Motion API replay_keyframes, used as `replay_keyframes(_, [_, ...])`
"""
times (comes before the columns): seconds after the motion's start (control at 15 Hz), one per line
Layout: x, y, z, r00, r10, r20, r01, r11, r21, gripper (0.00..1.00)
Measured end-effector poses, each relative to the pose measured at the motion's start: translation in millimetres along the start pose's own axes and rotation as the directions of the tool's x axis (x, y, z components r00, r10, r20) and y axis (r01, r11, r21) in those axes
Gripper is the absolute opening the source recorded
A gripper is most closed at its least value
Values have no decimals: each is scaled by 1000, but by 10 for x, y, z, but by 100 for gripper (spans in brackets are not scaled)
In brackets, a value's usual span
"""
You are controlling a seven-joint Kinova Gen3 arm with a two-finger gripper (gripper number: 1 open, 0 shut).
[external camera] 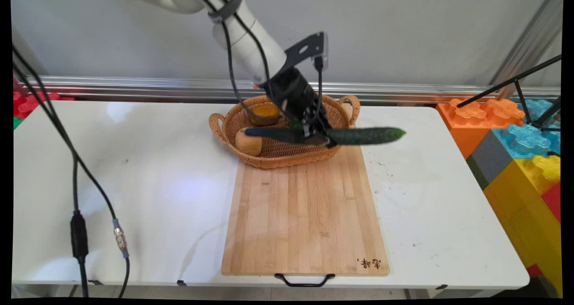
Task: Place the picked object in the vegetable basket
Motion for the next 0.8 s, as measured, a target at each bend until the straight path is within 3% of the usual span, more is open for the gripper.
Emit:
replay_keyframes(0.47, [-122, -675, 3, 998, -11, 54, 7, 997, 77, 0])
replay_keyframes(0.8, [-380, -923, 82, 994, -16, 105, 7, 996, 88, 0])
